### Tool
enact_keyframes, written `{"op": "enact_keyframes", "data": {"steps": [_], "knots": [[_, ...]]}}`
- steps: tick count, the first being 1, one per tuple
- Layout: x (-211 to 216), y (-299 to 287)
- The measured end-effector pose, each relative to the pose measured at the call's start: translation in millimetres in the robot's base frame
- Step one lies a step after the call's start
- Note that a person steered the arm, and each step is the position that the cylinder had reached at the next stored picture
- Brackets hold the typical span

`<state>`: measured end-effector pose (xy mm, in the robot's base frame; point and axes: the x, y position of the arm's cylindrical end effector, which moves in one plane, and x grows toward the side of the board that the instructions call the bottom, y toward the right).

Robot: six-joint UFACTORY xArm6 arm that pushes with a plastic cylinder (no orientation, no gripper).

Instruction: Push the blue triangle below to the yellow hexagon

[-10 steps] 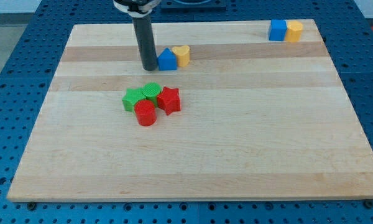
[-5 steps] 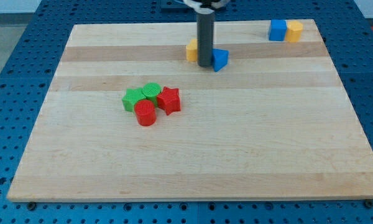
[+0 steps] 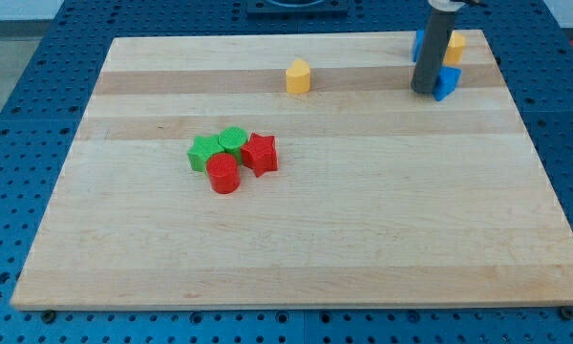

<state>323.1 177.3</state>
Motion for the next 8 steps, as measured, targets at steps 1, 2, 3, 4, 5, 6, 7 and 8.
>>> {"op": "enact_keyframes", "data": {"steps": [1, 2, 3, 4, 5, 6, 7, 8], "knots": [[13, 3], [13, 19], [13, 40], [13, 54], [11, 55], [2, 55], [-13, 55], [-19, 55]]}}
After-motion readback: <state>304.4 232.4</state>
